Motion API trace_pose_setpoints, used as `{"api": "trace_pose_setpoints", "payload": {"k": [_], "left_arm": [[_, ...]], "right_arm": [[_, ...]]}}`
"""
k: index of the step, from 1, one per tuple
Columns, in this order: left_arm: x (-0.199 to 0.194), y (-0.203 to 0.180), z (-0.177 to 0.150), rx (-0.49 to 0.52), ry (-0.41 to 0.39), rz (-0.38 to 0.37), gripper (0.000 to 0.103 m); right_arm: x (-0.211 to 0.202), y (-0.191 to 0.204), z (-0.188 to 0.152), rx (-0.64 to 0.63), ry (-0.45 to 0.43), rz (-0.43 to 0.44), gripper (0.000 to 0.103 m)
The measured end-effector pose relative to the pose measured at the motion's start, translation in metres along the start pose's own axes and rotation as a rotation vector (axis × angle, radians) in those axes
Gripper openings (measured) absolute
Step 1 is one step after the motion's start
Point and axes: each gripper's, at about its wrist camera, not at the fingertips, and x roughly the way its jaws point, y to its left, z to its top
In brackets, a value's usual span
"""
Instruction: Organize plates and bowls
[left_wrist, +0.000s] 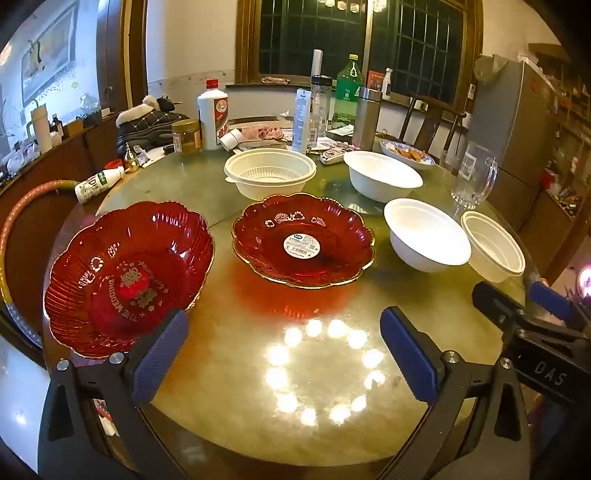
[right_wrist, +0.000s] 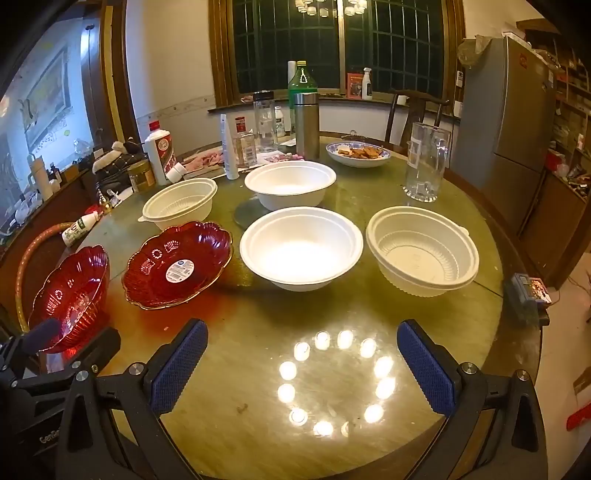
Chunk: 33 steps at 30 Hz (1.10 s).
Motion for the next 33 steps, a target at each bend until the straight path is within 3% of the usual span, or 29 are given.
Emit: {"api": "trace_pose_setpoints", "payload": {"k": [7,33], "left_arm": [[-0.015,-0.004,0.001,0.011,-0.049,0.018,0.103],[-0.007,0.008,-0.002,0.016,-0.039,0.019,0.103]], "right_arm": [[0.001,0.011,0.001,-0.011,-0.004,-0.015,0.103],[-0.002,0.003,0.000,0.017,-0.019,0.002,0.103]]}}
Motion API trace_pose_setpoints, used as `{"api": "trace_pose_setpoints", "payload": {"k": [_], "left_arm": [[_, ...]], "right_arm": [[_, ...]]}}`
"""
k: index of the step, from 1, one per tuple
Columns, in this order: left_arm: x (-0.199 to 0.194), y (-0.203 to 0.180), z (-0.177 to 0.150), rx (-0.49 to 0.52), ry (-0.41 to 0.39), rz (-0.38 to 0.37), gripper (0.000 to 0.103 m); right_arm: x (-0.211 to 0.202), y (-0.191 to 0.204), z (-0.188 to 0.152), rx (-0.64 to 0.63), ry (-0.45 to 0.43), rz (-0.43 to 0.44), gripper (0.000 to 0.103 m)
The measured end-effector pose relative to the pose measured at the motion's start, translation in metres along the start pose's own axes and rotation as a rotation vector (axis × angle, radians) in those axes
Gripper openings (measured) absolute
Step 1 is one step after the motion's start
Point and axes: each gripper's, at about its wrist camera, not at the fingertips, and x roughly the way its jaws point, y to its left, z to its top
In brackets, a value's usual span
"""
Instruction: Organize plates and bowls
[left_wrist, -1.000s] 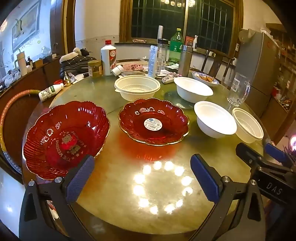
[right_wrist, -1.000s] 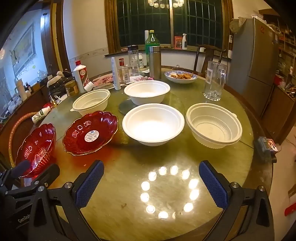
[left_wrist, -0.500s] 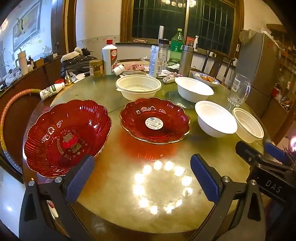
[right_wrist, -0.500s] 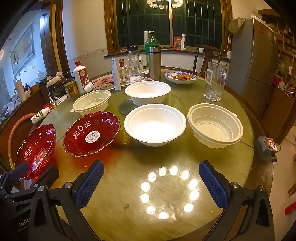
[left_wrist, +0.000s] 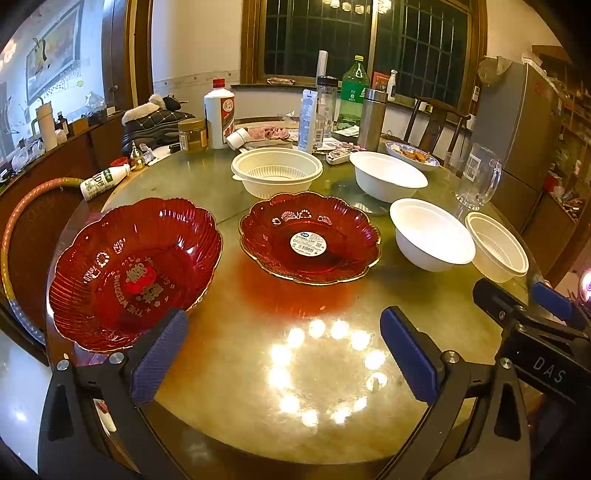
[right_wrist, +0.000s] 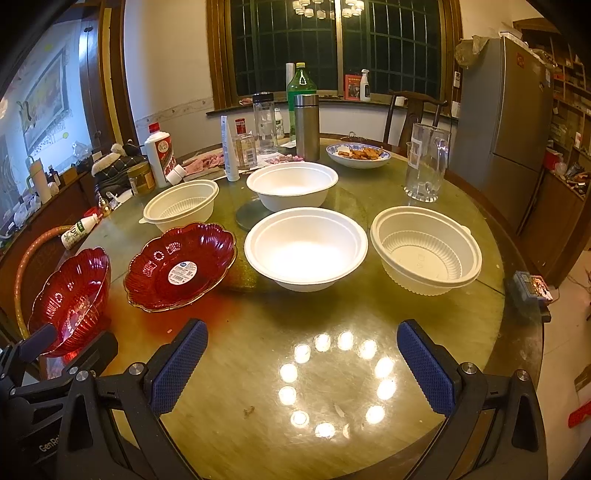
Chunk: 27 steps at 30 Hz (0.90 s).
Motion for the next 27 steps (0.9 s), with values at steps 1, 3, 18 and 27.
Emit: {"api": "trace_pose_setpoints", "payload": {"k": [1,3,18,27], "left_arm": [[0.0005,-0.0012,-0.0006,0.000,0.000,0.002,0.103],[0.0009,-0.0016,-0.0016,0.000,-0.001,0.004,0.103],[0.0016,-0.0021,-0.0029,0.001,0.001,0.009,0.103],[0.0015,-0.0006,-0.0025,0.000,0.000,0.010,0.103]], "right_arm": [[0.0000,-0.0001,-0.0001,0.000,0.000,0.001,0.103],[0.0001,-0.0001,-0.0002,0.000,0.000,0.001,0.103],[0.0011,0.0030,-0.0002,-0.005,-0.001,-0.003,0.103],[0.0018,0.0051,0.0012,-0.007,-0.002,-0.001,0.103]]}}
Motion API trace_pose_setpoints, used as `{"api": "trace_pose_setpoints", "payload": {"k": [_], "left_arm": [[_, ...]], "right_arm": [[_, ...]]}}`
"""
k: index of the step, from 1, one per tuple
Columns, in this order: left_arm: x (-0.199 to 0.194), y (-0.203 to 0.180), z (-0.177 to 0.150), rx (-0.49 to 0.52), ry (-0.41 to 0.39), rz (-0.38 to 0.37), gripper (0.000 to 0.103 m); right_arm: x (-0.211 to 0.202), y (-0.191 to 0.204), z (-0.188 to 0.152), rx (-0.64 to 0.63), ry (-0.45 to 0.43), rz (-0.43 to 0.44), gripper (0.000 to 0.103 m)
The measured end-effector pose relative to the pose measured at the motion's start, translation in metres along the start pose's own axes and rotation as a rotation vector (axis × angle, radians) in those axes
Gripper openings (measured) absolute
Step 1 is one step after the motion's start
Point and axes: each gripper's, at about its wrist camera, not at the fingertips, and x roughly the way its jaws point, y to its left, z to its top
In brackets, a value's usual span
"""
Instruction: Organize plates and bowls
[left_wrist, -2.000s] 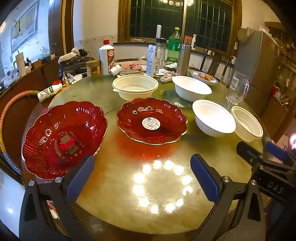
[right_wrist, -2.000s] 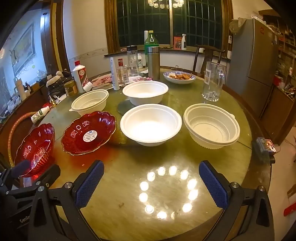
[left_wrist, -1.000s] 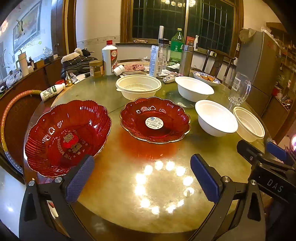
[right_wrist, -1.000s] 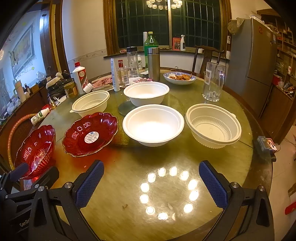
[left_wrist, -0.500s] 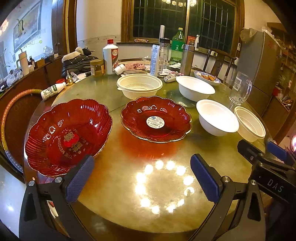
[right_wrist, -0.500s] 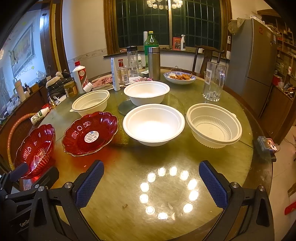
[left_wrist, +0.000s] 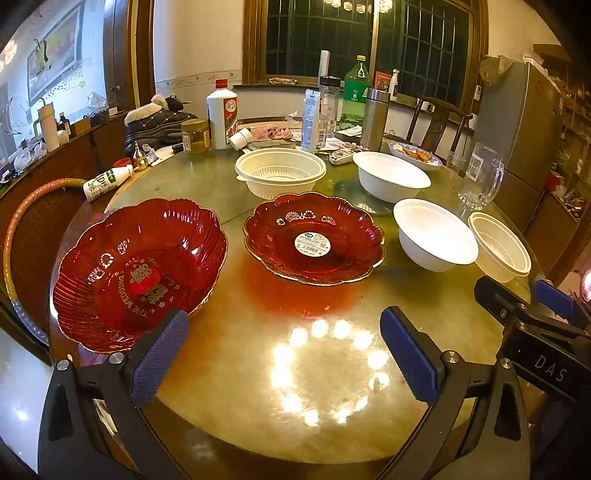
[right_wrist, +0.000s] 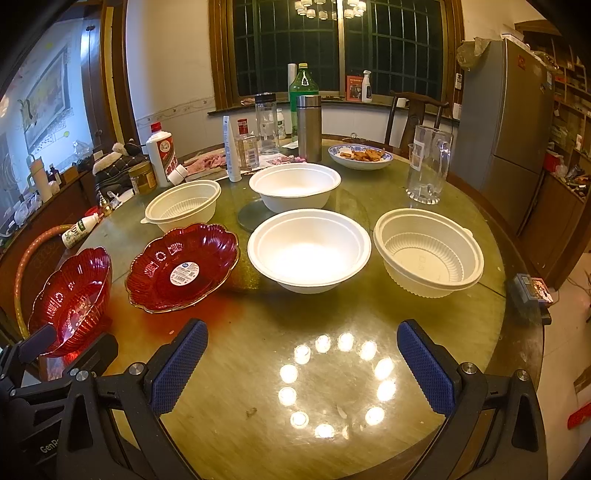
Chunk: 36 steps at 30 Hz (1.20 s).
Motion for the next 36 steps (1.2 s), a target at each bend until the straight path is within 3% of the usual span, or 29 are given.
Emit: {"api": "trace_pose_setpoints", "payload": {"k": [36], "left_arm": [[-0.0074,0.0023,0.0034,0.005,-0.003,-0.003,0.103]], "right_arm": [[-0.0014,0.0054,0.0024,-0.007,-0.006,0.004,0.103]]}}
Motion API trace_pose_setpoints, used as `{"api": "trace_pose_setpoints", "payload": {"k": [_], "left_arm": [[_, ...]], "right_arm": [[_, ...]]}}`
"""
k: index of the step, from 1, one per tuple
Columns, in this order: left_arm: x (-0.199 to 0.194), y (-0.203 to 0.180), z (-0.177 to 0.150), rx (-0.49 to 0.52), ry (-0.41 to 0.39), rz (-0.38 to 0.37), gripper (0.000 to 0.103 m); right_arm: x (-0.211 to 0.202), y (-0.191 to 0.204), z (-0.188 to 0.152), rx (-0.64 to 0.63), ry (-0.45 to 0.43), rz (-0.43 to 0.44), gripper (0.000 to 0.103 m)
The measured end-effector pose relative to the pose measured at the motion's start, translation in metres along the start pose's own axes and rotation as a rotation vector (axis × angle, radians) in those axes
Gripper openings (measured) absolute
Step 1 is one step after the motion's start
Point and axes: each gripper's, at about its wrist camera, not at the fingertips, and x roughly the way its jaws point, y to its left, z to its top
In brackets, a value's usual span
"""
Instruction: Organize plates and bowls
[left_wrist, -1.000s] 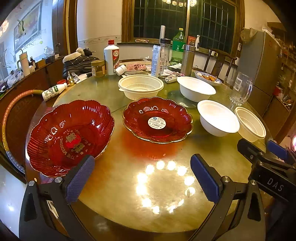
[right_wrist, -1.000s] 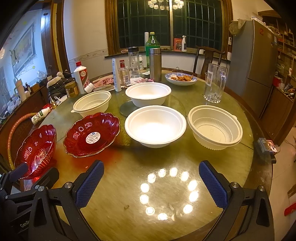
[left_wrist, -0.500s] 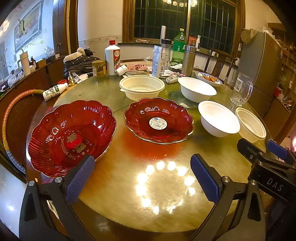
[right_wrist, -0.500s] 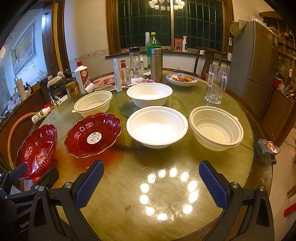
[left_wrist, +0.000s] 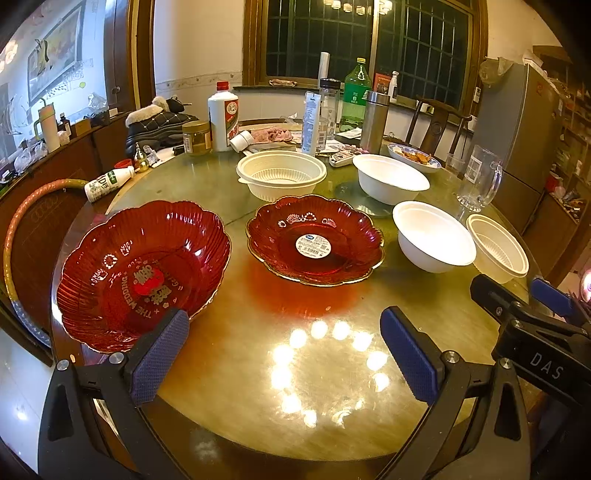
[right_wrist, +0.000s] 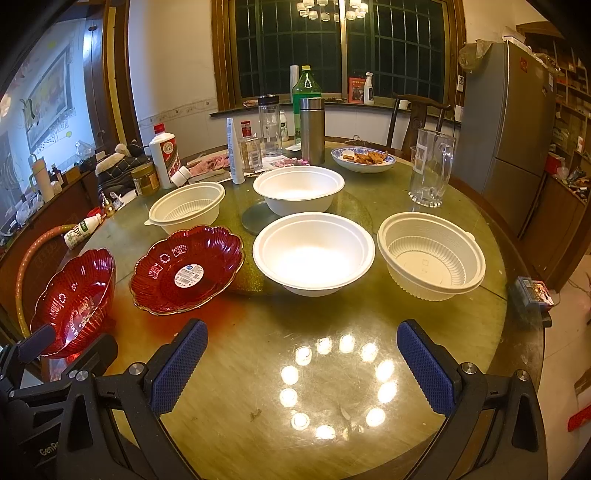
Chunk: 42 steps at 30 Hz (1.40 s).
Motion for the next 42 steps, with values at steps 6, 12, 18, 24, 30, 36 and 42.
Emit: {"api": "trace_pose_setpoints", "payload": {"k": [6,12,18,24,30,36,42], "left_arm": [[-0.038,0.041,0.007,-0.067,-0.073,-0.047,0.103],[-0.049,0.153,0.011,-0.317,-0.109,0.075,0.103],[-0.011,0.212,-0.004,-0.477,-0.010,0.168,0.101],[0.018,0.210,-0.001,-0.452,0.046,0.163,0.089],[0.040,0.208,0.002,-0.411,0.109,0.155,0.060],[0.065,0.192,0.001,-0.314,0.176,0.205,0.030],[0.069,0.194,-0.003,-0.333,0.176,0.195,0.014]], "right_arm": [[-0.010,0.014,0.002,-0.006,-0.011,0.129,0.103],[0.003,0.061,0.011,-0.021,0.083,0.378,0.103],[0.034,0.125,0.013,-0.021,0.196,0.547,0.101],[0.081,0.167,0.007,0.022,0.365,0.621,0.071],[0.106,0.187,0.005,0.043,0.428,0.600,0.065],[0.125,0.192,0.005,0.061,0.474,0.559,0.042],[0.135,0.192,0.005,0.075,0.476,0.558,0.018]]}}
